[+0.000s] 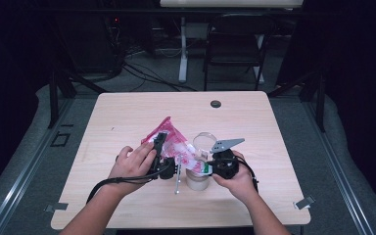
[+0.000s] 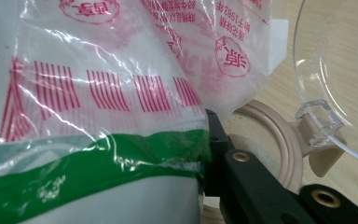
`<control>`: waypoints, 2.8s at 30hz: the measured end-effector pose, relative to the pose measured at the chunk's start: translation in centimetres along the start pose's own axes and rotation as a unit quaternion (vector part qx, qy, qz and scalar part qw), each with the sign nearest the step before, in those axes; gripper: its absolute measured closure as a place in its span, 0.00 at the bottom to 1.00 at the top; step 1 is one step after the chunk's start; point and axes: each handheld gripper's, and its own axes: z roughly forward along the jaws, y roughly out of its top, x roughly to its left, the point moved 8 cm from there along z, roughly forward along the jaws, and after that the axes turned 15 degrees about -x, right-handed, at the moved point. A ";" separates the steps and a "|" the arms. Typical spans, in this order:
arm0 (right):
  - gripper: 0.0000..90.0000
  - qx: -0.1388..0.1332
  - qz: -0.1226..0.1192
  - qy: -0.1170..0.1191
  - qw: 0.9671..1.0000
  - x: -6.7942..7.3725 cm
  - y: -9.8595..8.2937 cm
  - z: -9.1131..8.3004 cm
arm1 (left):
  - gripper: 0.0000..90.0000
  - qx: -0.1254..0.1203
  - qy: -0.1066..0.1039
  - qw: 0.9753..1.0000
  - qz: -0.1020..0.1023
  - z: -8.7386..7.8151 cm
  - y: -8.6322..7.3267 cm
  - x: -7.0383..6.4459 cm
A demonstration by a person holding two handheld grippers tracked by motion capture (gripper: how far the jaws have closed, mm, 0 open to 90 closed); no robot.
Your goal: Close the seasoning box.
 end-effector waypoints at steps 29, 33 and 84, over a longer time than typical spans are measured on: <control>1.00 -0.018 0.003 -0.008 1.000 0.2 0.4 0.1 | 0.75 0.016 -0.016 0.997 -0.071 -0.3 -1.1 -2.1; 1.00 -0.021 0.001 -0.014 1.000 0.3 0.6 0.1 | 0.77 0.019 -0.023 0.996 -0.086 -0.4 -1.3 -2.7; 0.84 -0.052 -0.009 -0.008 0.999 1.0 1.6 -0.2 | 0.84 -0.016 -0.091 0.952 -0.290 0.6 -2.8 -8.6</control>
